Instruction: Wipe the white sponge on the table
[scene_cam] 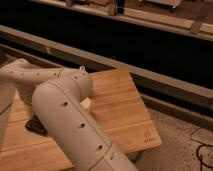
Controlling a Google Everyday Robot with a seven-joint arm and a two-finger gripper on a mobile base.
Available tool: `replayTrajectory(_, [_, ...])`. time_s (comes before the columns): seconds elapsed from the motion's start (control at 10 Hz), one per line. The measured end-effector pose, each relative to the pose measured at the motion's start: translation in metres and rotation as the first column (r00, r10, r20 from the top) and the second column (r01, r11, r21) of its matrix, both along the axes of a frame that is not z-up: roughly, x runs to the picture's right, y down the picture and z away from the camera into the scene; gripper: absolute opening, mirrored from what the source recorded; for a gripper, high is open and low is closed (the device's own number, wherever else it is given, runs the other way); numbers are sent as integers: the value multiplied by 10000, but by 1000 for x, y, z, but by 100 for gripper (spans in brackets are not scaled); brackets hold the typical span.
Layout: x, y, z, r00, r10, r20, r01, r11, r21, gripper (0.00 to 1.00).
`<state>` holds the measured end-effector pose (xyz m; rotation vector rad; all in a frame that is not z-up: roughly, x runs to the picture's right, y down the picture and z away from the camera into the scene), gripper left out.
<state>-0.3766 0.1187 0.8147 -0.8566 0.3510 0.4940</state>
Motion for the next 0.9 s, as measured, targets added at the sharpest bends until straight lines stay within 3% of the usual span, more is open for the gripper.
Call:
replayTrajectory(0.5, [-2,1,1,9999,103,73,-102,9999,-62,65])
replayTrajectory(0.7, [-15,2,3,9973,307,666,-301,9995,-107,65])
replayTrajectory(0.9, [-25,-5,2,9909,414,1278,-431,9990,101,65])
